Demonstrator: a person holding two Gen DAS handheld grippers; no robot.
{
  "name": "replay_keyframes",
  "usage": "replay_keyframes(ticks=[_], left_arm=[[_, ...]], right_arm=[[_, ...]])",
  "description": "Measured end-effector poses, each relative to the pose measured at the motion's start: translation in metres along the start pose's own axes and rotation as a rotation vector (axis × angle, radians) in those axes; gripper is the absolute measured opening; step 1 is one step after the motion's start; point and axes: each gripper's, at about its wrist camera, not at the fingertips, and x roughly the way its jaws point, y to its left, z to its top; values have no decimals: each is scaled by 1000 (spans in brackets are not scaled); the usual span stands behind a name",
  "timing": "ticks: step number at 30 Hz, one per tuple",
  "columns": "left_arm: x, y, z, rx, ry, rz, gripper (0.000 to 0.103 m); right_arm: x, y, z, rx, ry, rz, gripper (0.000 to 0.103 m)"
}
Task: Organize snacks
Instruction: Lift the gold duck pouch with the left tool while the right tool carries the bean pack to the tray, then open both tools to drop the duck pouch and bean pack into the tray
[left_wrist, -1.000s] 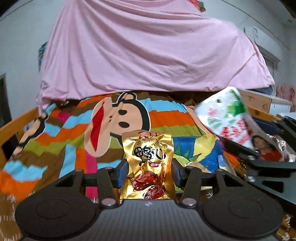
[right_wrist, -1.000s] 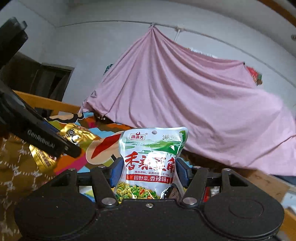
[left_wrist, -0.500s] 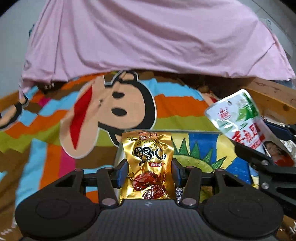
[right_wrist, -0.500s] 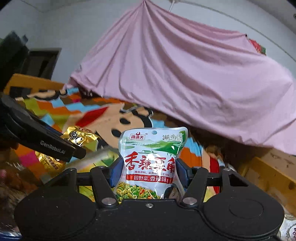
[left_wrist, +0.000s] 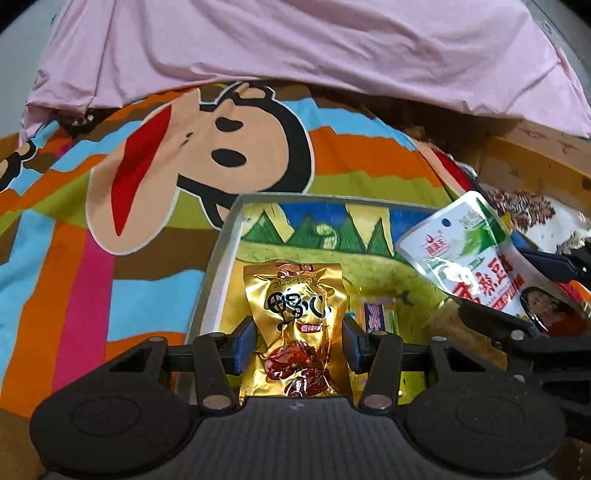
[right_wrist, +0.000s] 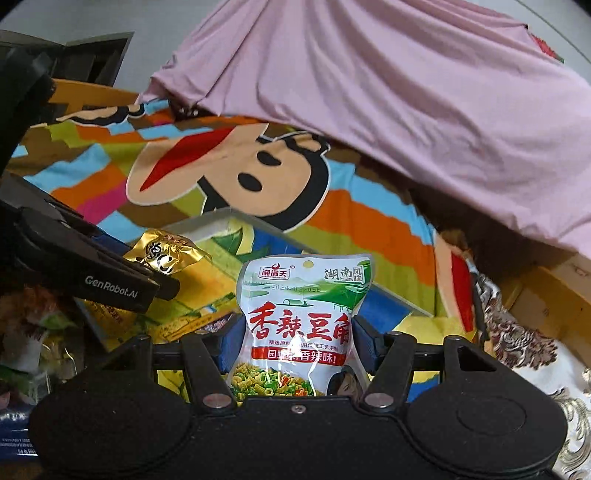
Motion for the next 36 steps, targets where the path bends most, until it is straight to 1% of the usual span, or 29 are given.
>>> replay_keyframes(ticks=[6,9,14,15,17,18,19,21,23,24,29,31,36], left_arm=[[10,1,-3,-4,27,-8,53],[12,1,-4,-3,38,-9,54],[13,2,-3,-20,52,-25,58],[12,3,-4,-28,56,-26,61],[10,5,-4,-43,64,-36,66],[8,6,-4,-50,64,-38,70],[6,6,-4,-53,63,-36,74],[1,7,-2,-54,55,-31,77],[-5,7,0,-53,46,-26,82],[-9,8,1,-54,37,-22,84],[-34,11,5,-77,-14,-11,93],[-45,10,6,-86,-41,-5,99],[-80,5,6,-104,-136,41,101]], right_arm=[[9,8,-6,-19,22,6,65],[13,10,-8,-21,33,7,67],[19,7,-10,1,71,14,79],[19,6,-11,12,76,22,80],[17,4,-11,34,80,31,87],[16,2,-11,41,78,29,90],[14,1,-11,50,73,25,91],[10,-2,-9,73,60,25,92],[6,-6,-7,96,55,25,98],[3,-8,-5,104,45,14,99],[-21,-20,4,147,-32,-33,102],[-33,-26,9,167,-69,-58,102],[-68,-41,17,238,-151,-106,102]])
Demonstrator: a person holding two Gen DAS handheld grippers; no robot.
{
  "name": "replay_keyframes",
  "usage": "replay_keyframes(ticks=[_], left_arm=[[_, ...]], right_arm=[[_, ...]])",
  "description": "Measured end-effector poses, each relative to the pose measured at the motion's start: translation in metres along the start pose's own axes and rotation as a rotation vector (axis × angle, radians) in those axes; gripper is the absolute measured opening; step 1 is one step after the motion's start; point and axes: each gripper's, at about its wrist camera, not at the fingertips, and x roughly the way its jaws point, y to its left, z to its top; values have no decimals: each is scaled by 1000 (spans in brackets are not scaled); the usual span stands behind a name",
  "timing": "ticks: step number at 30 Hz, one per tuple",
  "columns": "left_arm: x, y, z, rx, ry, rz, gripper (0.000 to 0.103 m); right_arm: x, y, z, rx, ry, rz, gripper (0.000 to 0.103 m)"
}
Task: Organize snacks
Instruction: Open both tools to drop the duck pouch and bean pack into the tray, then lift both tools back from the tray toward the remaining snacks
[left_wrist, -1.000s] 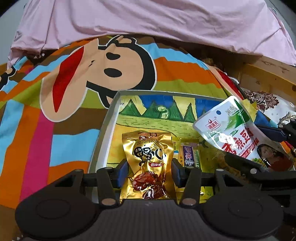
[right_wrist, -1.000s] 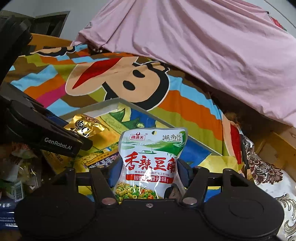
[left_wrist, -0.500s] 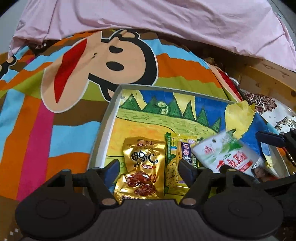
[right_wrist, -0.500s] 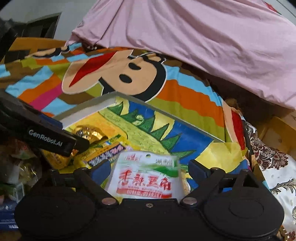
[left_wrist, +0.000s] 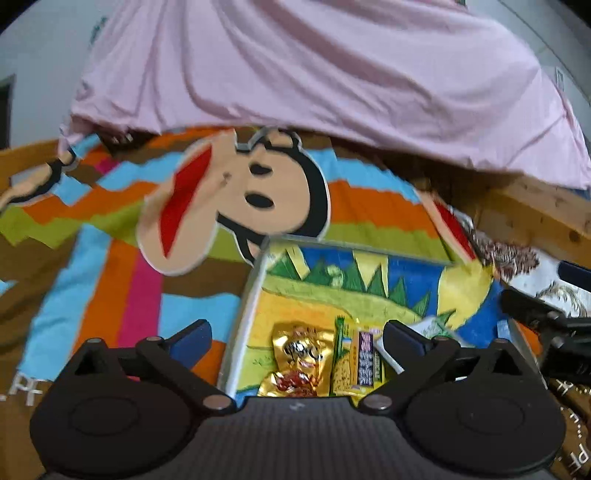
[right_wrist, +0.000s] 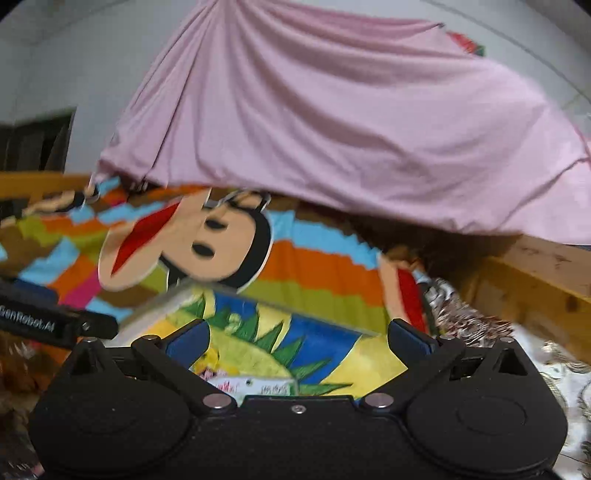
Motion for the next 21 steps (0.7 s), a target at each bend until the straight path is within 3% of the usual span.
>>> replay_keyframes(ticks=[4,9,21], left_arm=[[-37,-3,2,-22,-127,58,102],[-72,-7,9,5,-210,87,102],[-144,-11,-15,29,-206,98,103]], right_arm=[[-28,-10,10,39,-63,-22,102],[-62,-19,20,65,-118,-35,102],[-145,-13,16,70,-159,-6,102]])
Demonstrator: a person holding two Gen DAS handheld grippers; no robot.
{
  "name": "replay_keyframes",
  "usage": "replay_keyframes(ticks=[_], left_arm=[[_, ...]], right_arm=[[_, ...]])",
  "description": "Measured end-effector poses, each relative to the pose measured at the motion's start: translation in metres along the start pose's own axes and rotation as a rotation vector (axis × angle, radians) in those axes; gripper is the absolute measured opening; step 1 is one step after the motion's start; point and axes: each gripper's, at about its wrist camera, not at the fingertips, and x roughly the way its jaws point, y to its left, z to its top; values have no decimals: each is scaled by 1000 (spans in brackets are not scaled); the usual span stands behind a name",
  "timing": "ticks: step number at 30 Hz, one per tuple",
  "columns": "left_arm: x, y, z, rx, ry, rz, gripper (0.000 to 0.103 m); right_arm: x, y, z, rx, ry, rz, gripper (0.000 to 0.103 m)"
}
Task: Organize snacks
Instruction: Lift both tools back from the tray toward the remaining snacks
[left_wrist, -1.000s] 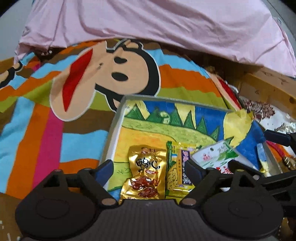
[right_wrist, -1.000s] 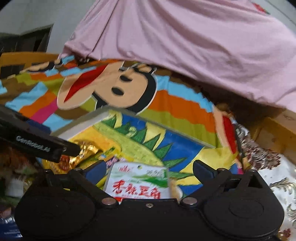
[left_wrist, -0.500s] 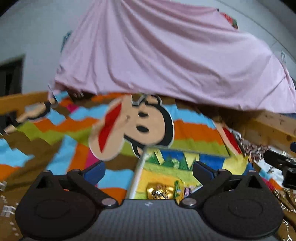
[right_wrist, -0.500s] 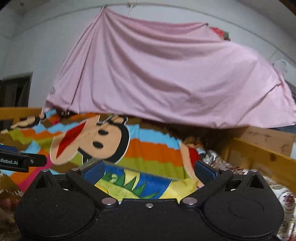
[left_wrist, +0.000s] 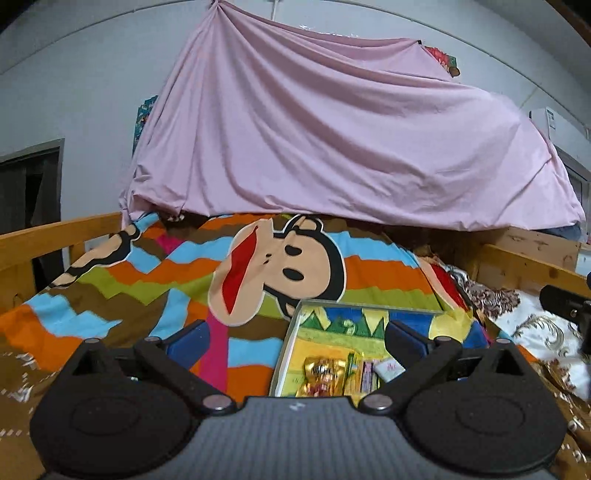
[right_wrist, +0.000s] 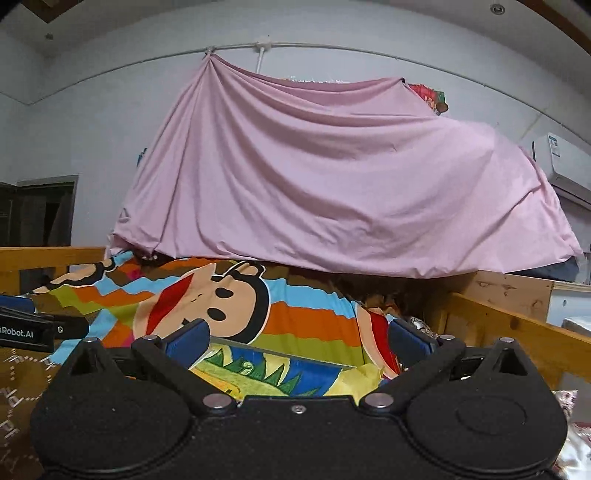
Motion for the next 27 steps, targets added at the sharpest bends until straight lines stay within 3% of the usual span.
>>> replay_keyframes(ticks=[13,20,27], left_arm=[[-61,5,-40,-21,103,20,103],[-64,21,-66,1,232,81,103],[-62,31,-86,52,333,93,103]], right_arm=[[-72,21,-20,4,100,92,102],[-79,52,-46,-27,229,199,102],[-76,82,-69,-56,335,287,102]])
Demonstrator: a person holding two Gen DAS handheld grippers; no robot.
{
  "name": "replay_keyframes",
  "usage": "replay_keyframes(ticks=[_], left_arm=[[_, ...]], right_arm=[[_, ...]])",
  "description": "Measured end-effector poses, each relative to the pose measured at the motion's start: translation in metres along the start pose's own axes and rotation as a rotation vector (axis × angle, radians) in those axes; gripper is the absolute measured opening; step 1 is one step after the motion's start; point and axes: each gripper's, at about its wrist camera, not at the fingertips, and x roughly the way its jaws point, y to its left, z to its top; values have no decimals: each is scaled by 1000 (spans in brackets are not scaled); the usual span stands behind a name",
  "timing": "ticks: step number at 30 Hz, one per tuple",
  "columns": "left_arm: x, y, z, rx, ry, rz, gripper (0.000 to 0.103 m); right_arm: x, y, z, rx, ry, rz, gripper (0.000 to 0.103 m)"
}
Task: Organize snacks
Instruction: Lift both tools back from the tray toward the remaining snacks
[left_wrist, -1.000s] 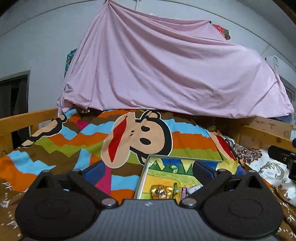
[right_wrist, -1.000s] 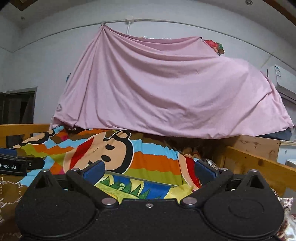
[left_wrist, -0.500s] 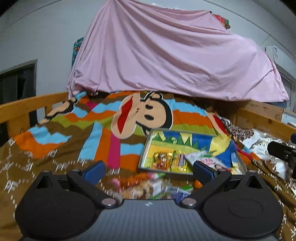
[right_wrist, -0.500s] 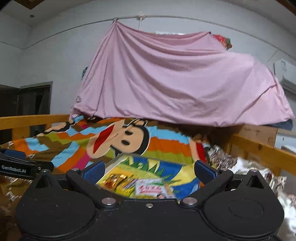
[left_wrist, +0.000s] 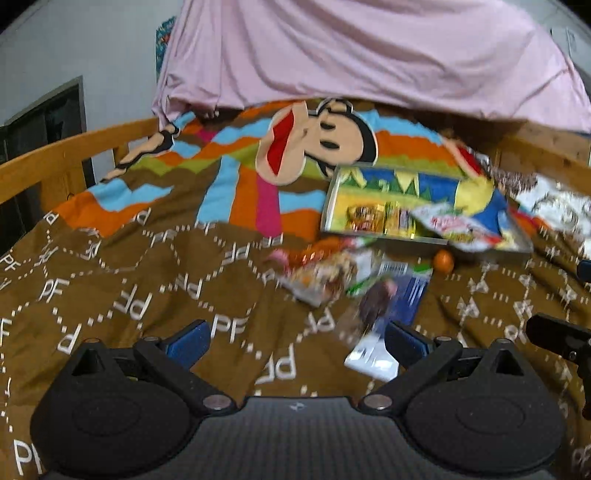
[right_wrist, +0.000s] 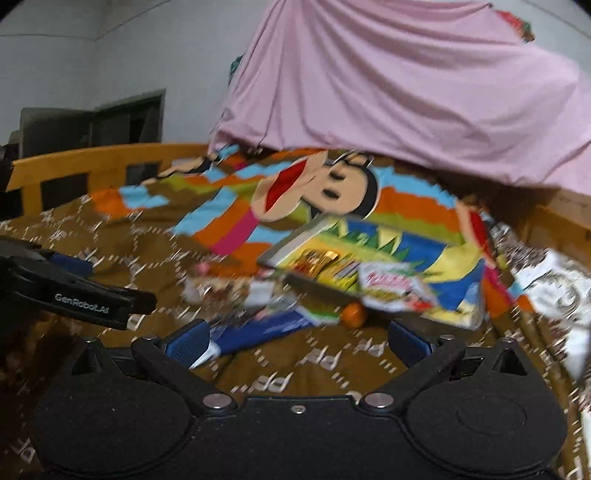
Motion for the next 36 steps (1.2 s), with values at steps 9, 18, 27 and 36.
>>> replay_keyframes(ticks=[9,18,27,36], left_arm=[[4,3,-8,20,53,-30,102],[21,6,-5,1,104,-108,102],[51,12,10,6,130,-230,102],[80,27,31,43,173,-318,102]], right_arm=[[14,10,-13,9,89,41,102],[22,13,-23,-1,146,31,102],[46,31,-29,-55,176,47,102],[96,68,-11,-77,186,85,102]])
